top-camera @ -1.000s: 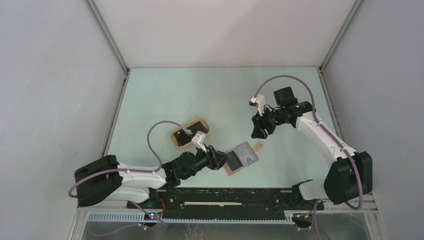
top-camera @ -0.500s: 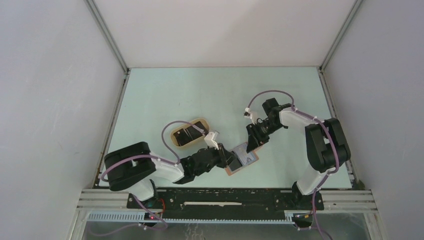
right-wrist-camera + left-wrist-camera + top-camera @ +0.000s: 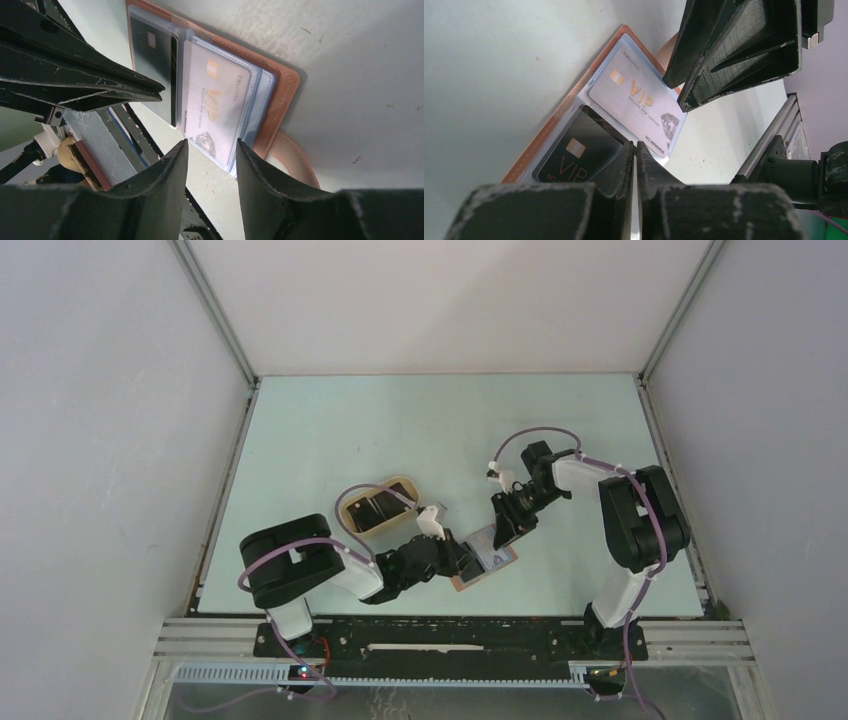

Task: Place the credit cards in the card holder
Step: Turn over the card slot in the card holder.

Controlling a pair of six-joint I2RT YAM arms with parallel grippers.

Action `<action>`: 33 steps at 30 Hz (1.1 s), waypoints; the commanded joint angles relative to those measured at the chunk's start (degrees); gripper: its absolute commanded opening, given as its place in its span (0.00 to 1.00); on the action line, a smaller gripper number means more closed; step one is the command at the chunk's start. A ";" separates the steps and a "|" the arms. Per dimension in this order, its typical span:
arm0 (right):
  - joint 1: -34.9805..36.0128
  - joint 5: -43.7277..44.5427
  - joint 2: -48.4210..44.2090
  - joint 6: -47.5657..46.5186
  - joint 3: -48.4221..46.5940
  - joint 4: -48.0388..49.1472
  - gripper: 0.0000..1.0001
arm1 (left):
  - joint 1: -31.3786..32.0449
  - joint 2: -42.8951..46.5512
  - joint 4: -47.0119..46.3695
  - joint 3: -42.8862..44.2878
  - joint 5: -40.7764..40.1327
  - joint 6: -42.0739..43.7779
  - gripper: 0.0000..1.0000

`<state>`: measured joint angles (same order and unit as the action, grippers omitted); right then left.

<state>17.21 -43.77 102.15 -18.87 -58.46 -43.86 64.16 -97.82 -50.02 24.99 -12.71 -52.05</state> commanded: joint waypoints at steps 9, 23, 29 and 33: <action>0.19 0.16 3.32 0.93 -2.81 -0.56 0.49 | -0.97 -2.55 -1.31 2.17 1.14 -1.47 0.08; 0.03 -9.28 3.65 0.31 -3.91 -2.93 0.44 | -1.31 -1.56 -6.11 0.05 2.28 -1.62 0.09; -0.86 -12.49 3.93 0.90 -3.99 -2.97 0.42 | -1.55 0.26 -8.50 -1.96 2.73 -2.17 0.11; -0.82 -13.75 4.00 1.00 -4.01 -2.90 0.40 | -1.83 2.37 -8.52 -3.62 1.92 -2.71 0.15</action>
<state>16.73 -53.95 105.93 -18.50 -60.71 -46.00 63.00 -98.96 -55.64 23.90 -10.22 -54.00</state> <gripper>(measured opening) 0.410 0.139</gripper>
